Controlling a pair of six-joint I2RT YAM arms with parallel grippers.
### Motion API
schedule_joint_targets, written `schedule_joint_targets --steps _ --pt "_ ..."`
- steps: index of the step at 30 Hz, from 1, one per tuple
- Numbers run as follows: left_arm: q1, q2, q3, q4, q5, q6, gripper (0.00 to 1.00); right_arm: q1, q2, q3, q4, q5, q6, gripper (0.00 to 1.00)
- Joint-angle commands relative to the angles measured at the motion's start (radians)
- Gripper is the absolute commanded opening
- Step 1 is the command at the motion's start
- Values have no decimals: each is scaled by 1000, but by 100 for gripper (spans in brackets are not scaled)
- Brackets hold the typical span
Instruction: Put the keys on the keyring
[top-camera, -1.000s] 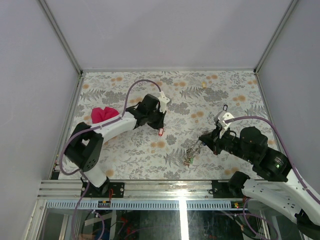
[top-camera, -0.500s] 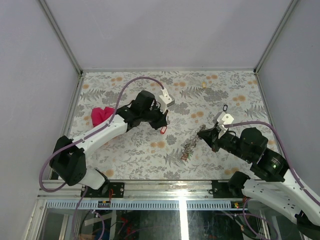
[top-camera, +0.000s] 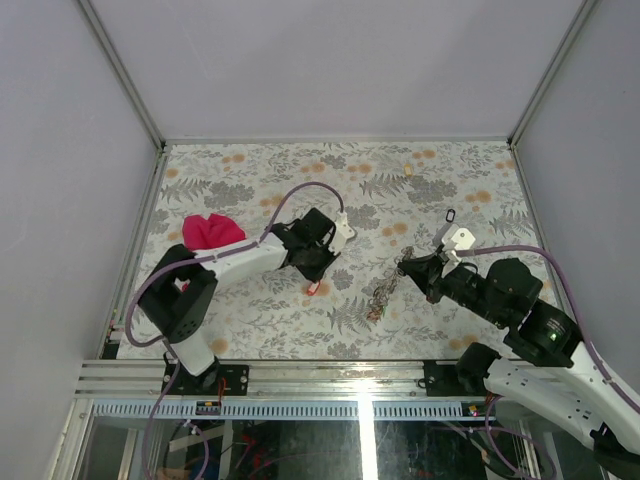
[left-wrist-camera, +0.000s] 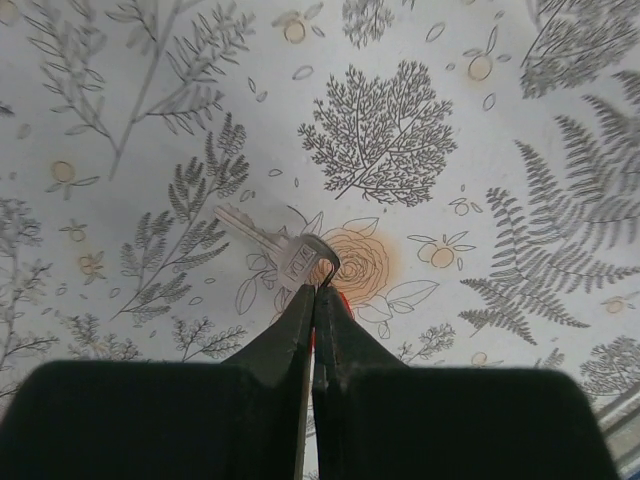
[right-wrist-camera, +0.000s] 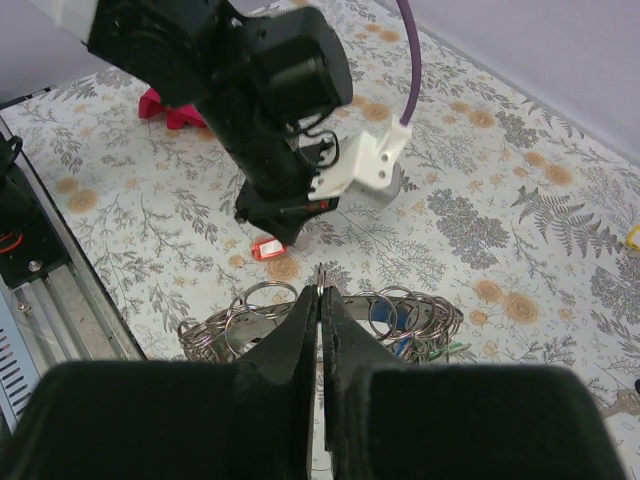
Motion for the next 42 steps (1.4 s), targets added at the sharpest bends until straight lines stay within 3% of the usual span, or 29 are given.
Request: schedule_joint_targets --steps 1,6,11,16,32,42 --pt "-41 75 0 -10 -94 -21 0 6 -22 1 95 32 26 0" --pt "-53 111 -8 -6 -82 -19 0 6 -34 -12 98 30 42 0" --pt "-54 107 -10 -1 -112 -18 14 6 -31 -8 84 20 44 0" --pt "-54 100 -14 1 -112 -18 20 5 -32 -10 84 17 46 0" --pt "-53 22 -45 67 -68 -26 28 5 -18 -16 95 -3 61 0" --pt "-52 54 -36 46 -58 -12 26 6 -16 -15 94 -4 62 0"
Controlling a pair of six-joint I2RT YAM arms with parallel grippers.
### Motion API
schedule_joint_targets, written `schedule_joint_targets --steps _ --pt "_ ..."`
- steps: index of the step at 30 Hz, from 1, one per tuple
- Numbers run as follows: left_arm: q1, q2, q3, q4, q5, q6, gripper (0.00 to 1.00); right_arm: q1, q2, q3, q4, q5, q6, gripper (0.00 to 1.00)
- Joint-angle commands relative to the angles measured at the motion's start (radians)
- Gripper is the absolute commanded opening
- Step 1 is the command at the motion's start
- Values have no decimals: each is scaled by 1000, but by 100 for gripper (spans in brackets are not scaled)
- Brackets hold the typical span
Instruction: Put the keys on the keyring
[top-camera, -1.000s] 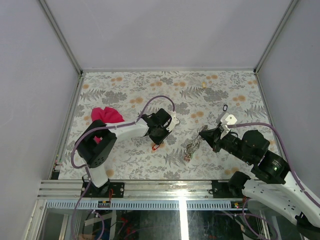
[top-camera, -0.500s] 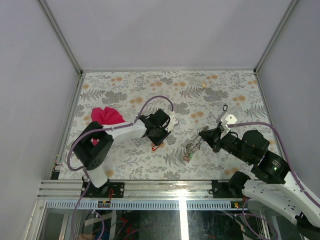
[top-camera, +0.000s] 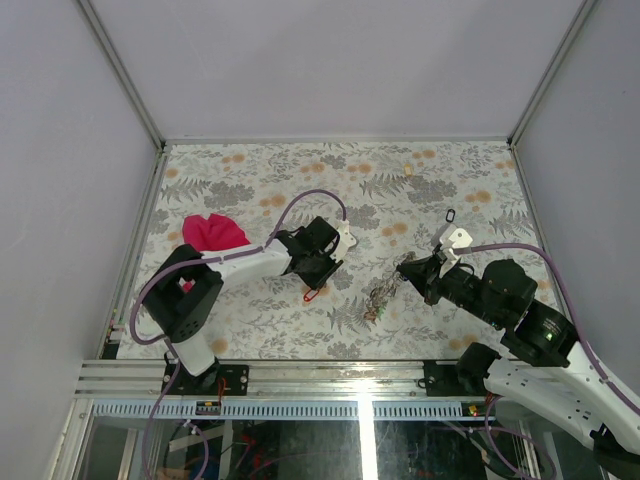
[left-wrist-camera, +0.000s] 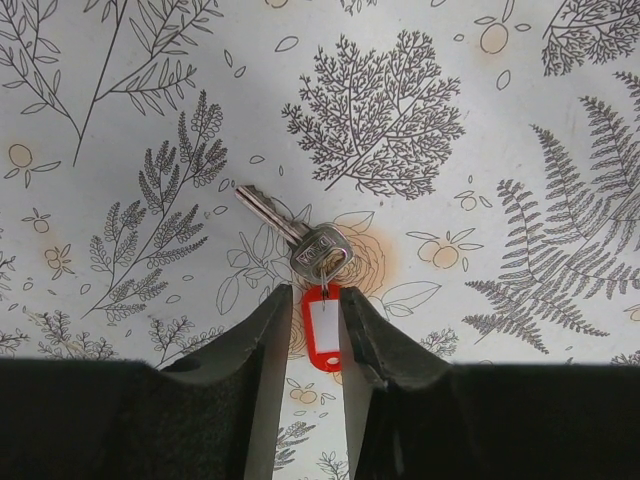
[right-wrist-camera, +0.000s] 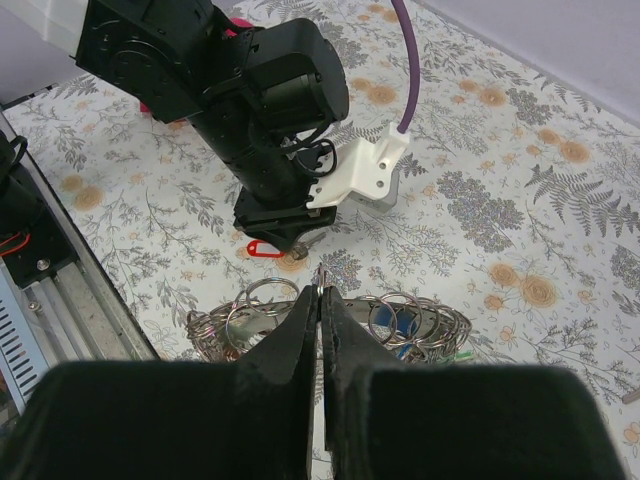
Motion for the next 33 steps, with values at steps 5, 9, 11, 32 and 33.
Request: schedule_joint_targets --steps 5,9,11,32,33 --pt "-1 25 9 12 29 10 25 6 1 15 98 -13 13 0" --pt "-1 30 11 7 28 14 22 6 2 15 100 -14 13 0" --pt "-2 30 12 6 29 17 17 5 2 13 100 -14 14 0" --pt "0 -300 28 36 -1 74 0 7 -10 22 88 12 -3 0" --pt "0 -320 28 39 15 83 0 6 -10 23 89 12 -4 0"
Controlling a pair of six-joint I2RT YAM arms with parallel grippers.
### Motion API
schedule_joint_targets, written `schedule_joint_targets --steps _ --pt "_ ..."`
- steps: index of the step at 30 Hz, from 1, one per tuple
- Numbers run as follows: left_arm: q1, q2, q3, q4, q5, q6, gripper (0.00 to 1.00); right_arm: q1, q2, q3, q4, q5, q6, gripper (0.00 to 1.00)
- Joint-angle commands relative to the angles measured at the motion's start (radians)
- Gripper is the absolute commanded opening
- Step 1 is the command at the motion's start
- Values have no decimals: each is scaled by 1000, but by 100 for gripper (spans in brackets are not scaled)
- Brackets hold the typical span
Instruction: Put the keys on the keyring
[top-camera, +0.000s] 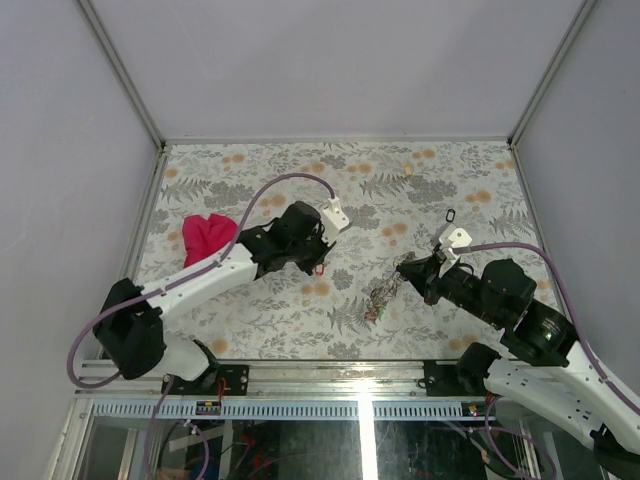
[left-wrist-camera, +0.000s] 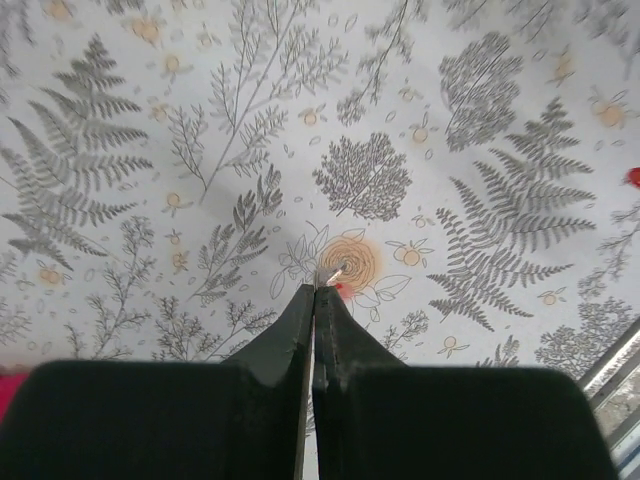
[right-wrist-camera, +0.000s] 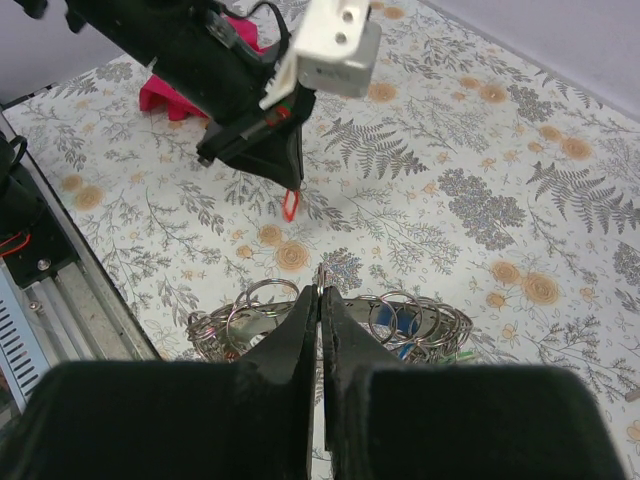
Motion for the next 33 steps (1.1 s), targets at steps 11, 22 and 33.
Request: schedule_joint_targets --steps 11,22,33 --pt "-2 -307 72 211 354 149 0 6 46 69 135 -290 -149 0" --pt "-2 -403 177 224 574 153 0 5 89 80 360 -551 -307 1" --pt "-3 -453 190 215 576 117 0 6 40 13 569 -646 -451 1"
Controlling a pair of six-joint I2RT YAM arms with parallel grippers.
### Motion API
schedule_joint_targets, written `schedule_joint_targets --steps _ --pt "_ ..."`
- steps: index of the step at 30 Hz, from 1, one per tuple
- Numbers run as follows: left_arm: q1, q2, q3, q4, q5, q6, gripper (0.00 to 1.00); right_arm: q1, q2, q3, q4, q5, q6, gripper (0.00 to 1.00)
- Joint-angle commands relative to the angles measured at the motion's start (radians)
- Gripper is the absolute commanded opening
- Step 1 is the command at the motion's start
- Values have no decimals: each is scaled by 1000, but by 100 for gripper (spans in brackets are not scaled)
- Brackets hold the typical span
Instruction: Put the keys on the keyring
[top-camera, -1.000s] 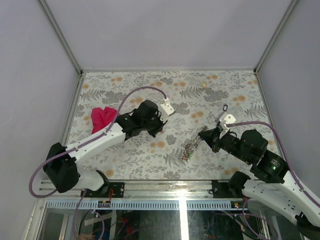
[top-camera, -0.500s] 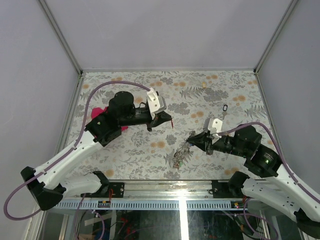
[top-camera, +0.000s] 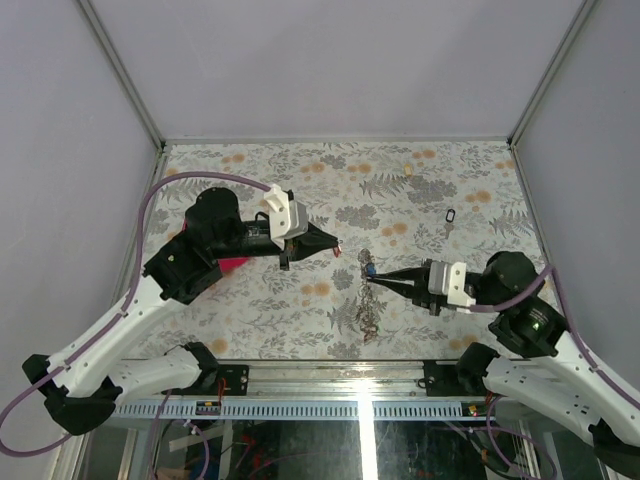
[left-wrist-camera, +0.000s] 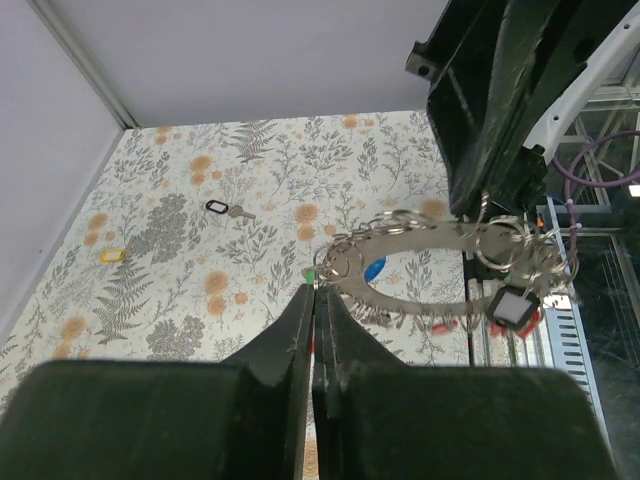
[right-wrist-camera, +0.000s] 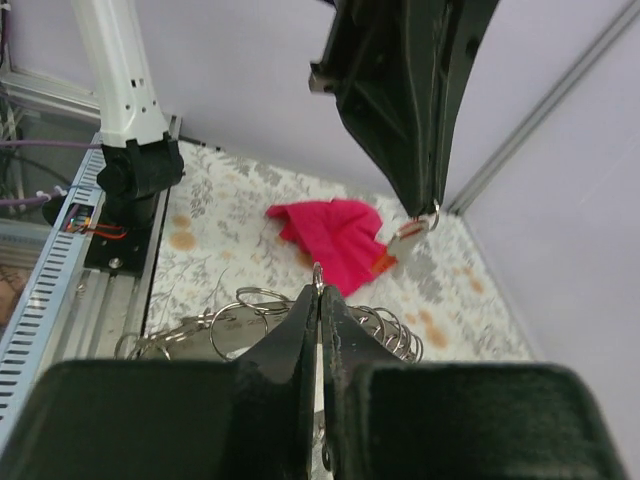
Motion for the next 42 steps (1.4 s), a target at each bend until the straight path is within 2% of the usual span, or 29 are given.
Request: schedule_joint_targets --steps 1,11,16,19,25,29,36,42 --pt "-1 -2 45 50 23 -23 0 5 -50 -18 264 -81 -86 1" --pt "-1 -4 70 86 73 -47 0 6 -72 -15 367 -250 -102 1" --pt "-1 -18 82 92 99 -46 0 5 -41 -8 468 -294 -7 1" --pt "-1 -37 73 118 120 -58 0 6 -8 7 525 -264 102 1" --pt "-1 -74 35 192 147 -89 0 5 99 113 449 -155 331 0" --pt "-1 -86 27 206 165 -93 0 6 148 121 499 -106 467 0" --pt "-1 -102 26 212 189 -92 0 6 194 154 536 -58 565 0" --pt "-1 -103 21 212 211 -91 0 5 217 139 636 -48 626 0"
